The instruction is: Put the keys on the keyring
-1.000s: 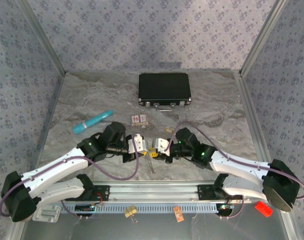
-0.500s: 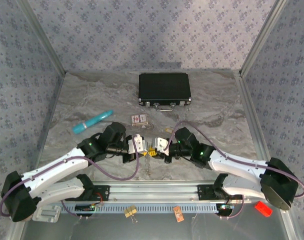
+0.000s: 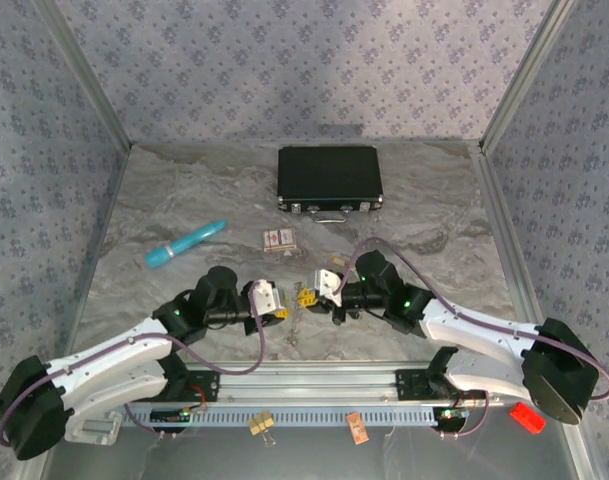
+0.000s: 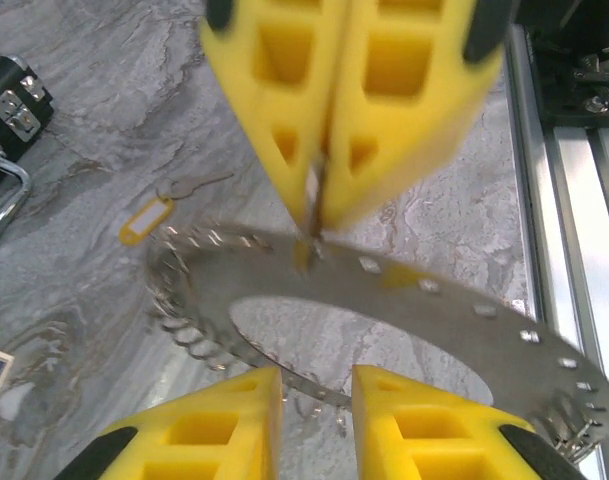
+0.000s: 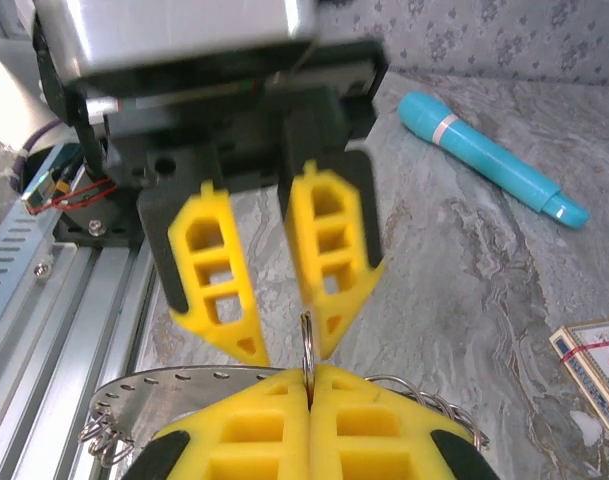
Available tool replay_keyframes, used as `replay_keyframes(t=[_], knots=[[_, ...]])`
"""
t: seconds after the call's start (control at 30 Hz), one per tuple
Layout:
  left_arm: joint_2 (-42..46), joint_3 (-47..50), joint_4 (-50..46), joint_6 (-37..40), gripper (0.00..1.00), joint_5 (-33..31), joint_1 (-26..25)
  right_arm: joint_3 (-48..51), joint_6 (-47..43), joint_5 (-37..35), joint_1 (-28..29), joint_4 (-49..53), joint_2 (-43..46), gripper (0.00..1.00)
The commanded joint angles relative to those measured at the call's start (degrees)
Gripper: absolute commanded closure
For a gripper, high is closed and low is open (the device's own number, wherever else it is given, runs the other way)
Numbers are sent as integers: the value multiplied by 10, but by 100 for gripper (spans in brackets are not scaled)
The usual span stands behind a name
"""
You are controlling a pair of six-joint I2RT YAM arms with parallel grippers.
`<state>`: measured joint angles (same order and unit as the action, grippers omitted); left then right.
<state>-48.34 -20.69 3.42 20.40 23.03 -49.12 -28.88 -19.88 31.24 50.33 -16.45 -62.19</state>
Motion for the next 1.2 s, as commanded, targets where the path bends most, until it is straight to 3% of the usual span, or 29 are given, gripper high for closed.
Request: replay_keyframes(t=[0.0,0.57,0.93,0.97,1.03,1.17], knots=[[17,13,109,-29,76,32,3,2,17,41,-8,-23,18,100],[-2,25,185,-55,82,73,2,-10,18,49,-9,-11,6,100],[-2,18,184,-50,100,69,1,-15,16,44,-2,-6,-3,100],[-2,17,181,-48,100,67,1,-16,15,39,-2,0,-2,99],[-2,14,169,-45,100,61,2,-15,9,18,-2,10,4,87],[-3,6,134,-38,100,52,1,-19,-9,-3,-3,43,15,83]])
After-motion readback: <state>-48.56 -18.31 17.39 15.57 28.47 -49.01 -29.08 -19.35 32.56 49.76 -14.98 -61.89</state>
